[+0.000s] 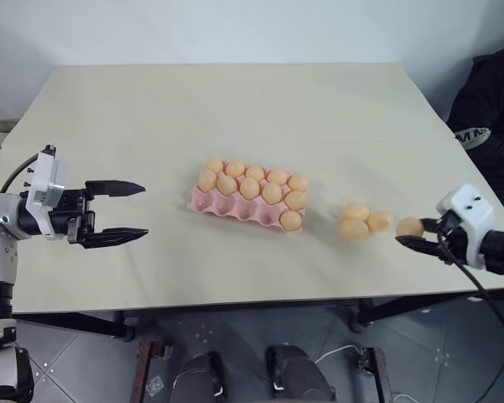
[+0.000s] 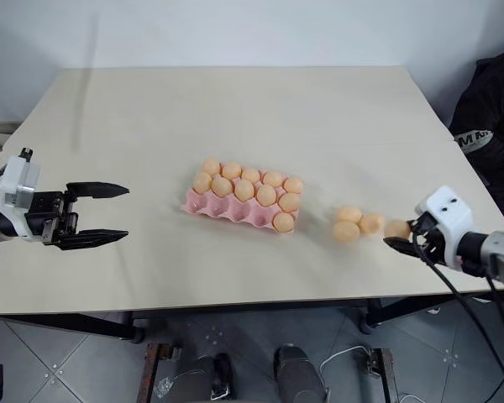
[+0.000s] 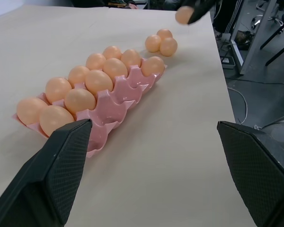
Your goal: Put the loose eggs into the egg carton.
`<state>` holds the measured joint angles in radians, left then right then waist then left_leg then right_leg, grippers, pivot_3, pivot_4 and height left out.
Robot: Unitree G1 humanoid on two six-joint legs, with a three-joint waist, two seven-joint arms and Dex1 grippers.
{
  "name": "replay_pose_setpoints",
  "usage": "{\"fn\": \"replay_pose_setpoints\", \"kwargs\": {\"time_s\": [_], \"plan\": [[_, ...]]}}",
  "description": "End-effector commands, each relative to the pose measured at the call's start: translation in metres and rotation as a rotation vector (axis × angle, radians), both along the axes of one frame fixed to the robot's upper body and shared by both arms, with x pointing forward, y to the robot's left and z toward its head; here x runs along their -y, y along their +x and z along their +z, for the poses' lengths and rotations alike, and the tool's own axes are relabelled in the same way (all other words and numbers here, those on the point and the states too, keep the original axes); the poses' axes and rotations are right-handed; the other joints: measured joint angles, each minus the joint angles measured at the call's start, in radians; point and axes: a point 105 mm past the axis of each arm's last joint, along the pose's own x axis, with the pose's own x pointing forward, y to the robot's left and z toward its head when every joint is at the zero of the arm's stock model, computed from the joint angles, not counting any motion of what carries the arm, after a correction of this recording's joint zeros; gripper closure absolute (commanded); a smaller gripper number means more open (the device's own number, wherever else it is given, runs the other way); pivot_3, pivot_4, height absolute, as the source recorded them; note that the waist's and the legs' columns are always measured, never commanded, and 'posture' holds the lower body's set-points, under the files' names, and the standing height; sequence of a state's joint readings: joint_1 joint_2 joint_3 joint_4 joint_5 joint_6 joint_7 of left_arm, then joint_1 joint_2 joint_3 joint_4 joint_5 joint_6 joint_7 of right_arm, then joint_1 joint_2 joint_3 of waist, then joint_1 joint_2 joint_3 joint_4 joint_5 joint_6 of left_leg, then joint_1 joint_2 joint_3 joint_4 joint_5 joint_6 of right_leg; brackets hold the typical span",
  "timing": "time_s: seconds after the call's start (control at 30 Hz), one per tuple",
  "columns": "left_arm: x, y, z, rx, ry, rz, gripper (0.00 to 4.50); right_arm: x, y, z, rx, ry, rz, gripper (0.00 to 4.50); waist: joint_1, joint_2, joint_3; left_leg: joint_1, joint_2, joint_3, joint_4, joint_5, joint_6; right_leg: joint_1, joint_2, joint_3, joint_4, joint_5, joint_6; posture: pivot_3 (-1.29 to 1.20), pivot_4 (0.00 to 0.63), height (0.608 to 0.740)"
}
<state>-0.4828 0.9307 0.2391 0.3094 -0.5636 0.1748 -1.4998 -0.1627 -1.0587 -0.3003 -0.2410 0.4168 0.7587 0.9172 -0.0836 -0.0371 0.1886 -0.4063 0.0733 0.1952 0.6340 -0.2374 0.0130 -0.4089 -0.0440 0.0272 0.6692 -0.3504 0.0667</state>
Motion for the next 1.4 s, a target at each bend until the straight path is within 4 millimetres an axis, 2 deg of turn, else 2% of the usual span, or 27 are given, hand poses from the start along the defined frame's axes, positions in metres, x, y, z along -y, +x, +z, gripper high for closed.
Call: {"fn": "replay_pose_setpoints", "kwargs": {"time_s": [0.03, 0.2, 0.3, 0.4, 0.5, 0.7, 1.0, 1.3, 1.4], "plan": [[0.001, -0.004, 0.01, 0.048, -0.013, -0.025, 0.0, -0.023, 0.001, 0.029, 0.084, 0.001, 0.072, 2.31, -0.001, 0.0, 0.0, 0.0, 0.0, 0.0, 0.0, 0.0, 0.0, 0.0, 0.0, 0.0, 0.0, 0.0, 0.0, 0.0, 0.15, 0.74], [0.004, -0.002, 0.01, 0.053, -0.019, -0.034, 0.0, -0.092, 0.021, 0.046, 0.19, 0.092, 0.216, 2.31, -0.007, 0.0, 0.0, 0.0, 0.0, 0.001, -0.001, 0.0, -0.001, -0.001, 0.0, 0.001, 0.001, 0.0, 0.0, 0.0, 0.15, 0.74], [0.004, -0.002, 0.01, 0.054, -0.02, -0.036, 0.0, -0.117, 0.032, 0.046, 0.211, 0.123, 0.241, 2.31, -0.003, 0.0, 0.0, -0.001, 0.0, 0.001, -0.002, 0.001, -0.001, -0.003, 0.0, 0.001, 0.001, 0.0, -0.001, 0.0, 0.15, 0.74], [0.004, -0.002, 0.011, 0.06, -0.022, -0.033, 0.0, -0.149, 0.046, 0.034, 0.206, 0.147, 0.261, 2.31, -0.002, 0.0, 0.0, -0.003, 0.0, 0.001, -0.002, 0.0, -0.001, -0.004, 0.0, 0.001, -0.002, 0.0, -0.001, 0.0, 0.15, 0.74], [0.003, -0.005, 0.011, 0.06, -0.023, -0.023, 0.0, -0.167, 0.057, 0.022, 0.205, 0.15, 0.261, 2.31, -0.002, 0.0, 0.0, -0.005, 0.0, 0.002, -0.002, 0.0, -0.001, -0.005, 0.0, 0.001, -0.003, 0.0, -0.001, 0.0, 0.15, 0.74], [-0.002, -0.011, 0.01, 0.059, -0.022, 0.0, 0.0, -0.199, 0.067, 0.016, 0.207, 0.192, 0.284, 2.31, -0.003, 0.0, 0.0, -0.007, 0.0, 0.004, -0.001, 0.0, 0.0, -0.007, 0.001, 0.001, -0.003, 0.0, 0.0, 0.0, 0.15, 0.74], [-0.006, -0.019, 0.01, 0.061, -0.023, 0.025, 0.0, -0.225, 0.061, 0.006, 0.169, 0.214, 0.372, 2.31, -0.004, -0.001, 0.0, -0.006, 0.001, 0.004, -0.001, 0.0, -0.001, -0.007, 0.002, 0.002, 0.0, 0.0, 0.0, 0.0, 0.15, 0.74], [-0.007, -0.021, 0.01, 0.069, -0.023, 0.037, 0.0, -0.23, 0.06, -0.009, 0.141, 0.165, 0.402, 2.31, -0.004, -0.001, 0.0, -0.005, 0.001, 0.004, -0.001, 0.0, -0.001, -0.007, 0.002, 0.002, 0.0, 0.0, 0.0, 0.0, 0.15, 0.74], [-0.007, -0.021, 0.01, 0.071, -0.023, 0.042, 0.0, -0.227, 0.06, -0.014, 0.133, 0.134, 0.407, 1.46, -0.005, -0.001, 0.0, -0.005, 0.001, 0.004, -0.002, 0.0, -0.001, -0.007, 0.002, 0.002, 0.0, 0.0, 0.0, 0.0, 0.15, 0.74]]}}
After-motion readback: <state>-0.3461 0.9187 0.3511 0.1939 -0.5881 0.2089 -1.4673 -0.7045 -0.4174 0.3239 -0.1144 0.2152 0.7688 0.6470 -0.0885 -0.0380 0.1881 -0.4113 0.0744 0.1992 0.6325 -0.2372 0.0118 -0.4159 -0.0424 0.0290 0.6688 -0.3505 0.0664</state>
